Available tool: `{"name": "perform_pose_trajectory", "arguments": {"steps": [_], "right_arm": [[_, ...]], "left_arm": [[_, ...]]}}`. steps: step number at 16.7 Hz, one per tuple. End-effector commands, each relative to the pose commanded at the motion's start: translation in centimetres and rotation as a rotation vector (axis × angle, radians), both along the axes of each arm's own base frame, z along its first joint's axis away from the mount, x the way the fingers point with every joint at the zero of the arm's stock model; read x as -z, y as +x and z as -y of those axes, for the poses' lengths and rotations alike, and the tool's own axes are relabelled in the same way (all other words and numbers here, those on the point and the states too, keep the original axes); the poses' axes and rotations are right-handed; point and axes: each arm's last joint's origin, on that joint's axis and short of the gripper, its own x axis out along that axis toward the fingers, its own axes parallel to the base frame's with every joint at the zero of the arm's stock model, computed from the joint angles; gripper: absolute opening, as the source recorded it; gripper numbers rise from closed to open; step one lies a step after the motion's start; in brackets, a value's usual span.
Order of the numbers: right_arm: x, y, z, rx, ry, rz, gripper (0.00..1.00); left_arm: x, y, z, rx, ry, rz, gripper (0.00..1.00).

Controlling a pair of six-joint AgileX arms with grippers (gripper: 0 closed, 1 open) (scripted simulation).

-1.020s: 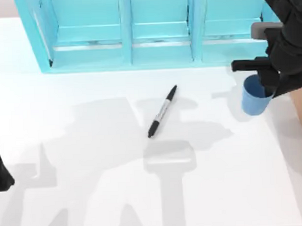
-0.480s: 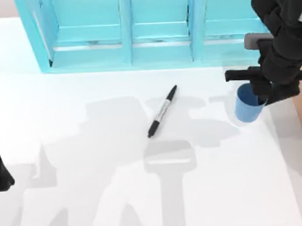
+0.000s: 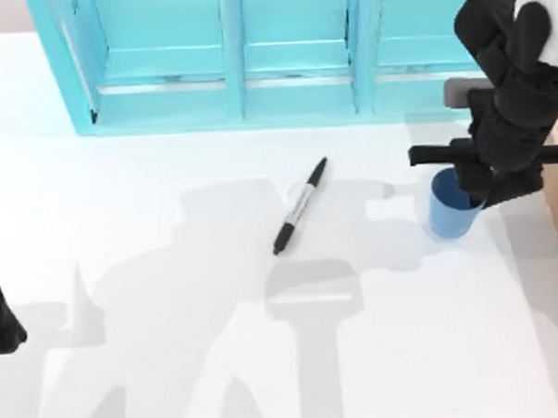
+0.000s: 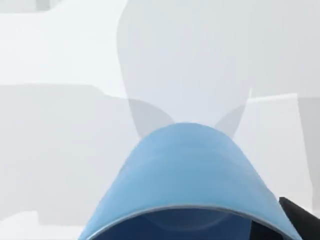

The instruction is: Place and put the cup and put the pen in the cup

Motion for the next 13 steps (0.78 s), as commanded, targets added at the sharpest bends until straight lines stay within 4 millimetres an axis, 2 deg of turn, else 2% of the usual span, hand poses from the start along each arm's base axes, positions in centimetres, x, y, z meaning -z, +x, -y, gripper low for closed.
{"name": "perform_pose_trajectory", "arguments": {"steps": [12, 13], "right_arm": [[0.00, 0.00, 0.00, 0.000, 0.000, 0.000, 0.98], [0.00, 0.00, 0.00, 0.000, 0.000, 0.000, 1.00]], "left_arm": [[0.00, 0.00, 0.00, 0.000, 0.000, 0.000, 1.00], [0.00, 0.00, 0.00, 0.000, 0.000, 0.000, 1.00]]}}
